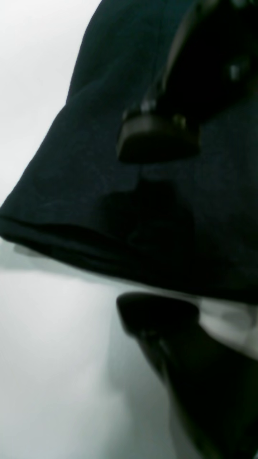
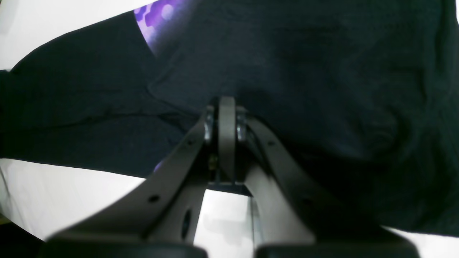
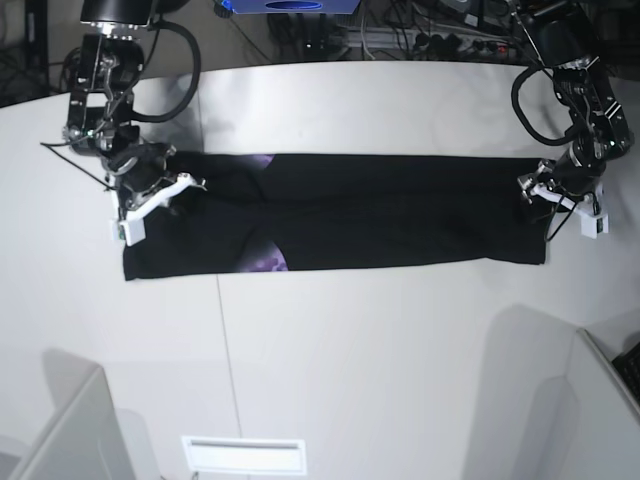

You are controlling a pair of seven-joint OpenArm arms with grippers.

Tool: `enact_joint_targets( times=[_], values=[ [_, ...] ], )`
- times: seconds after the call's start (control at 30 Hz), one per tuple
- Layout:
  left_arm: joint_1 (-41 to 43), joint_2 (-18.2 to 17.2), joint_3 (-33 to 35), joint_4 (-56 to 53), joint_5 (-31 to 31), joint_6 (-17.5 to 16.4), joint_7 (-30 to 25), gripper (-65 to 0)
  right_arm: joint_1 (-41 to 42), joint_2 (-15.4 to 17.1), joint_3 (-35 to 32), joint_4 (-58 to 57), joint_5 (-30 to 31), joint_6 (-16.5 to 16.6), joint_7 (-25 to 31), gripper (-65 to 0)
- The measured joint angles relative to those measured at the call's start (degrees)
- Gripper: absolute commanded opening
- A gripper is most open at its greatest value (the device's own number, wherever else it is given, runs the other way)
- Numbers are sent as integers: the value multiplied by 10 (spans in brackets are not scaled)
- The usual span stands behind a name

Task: Fold the T-shirt properly
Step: 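Grasp both ends of the folded strip with the grippers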

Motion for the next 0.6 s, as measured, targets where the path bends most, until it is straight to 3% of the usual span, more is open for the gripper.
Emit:
enact_joint_targets(
  times=[0.13, 0.2, 0.47, 0.6],
  values=[
    [-1, 0, -1, -22, -8, -1, -8, -540, -9, 0, 1, 0, -1, 0, -1, -650],
    [0, 0, -1, -28, -12, -2, -6, -650, -9, 0, 1, 0, 0, 0, 4, -650],
    [0, 6, -56, -26, -13, -10, 15, -650, -32, 0, -2, 23, 0, 0, 22, -650],
    [12, -10, -82, -3, 12, 2, 34, -650, -41, -1, -1, 43, 2, 0, 24, -650]
  ],
)
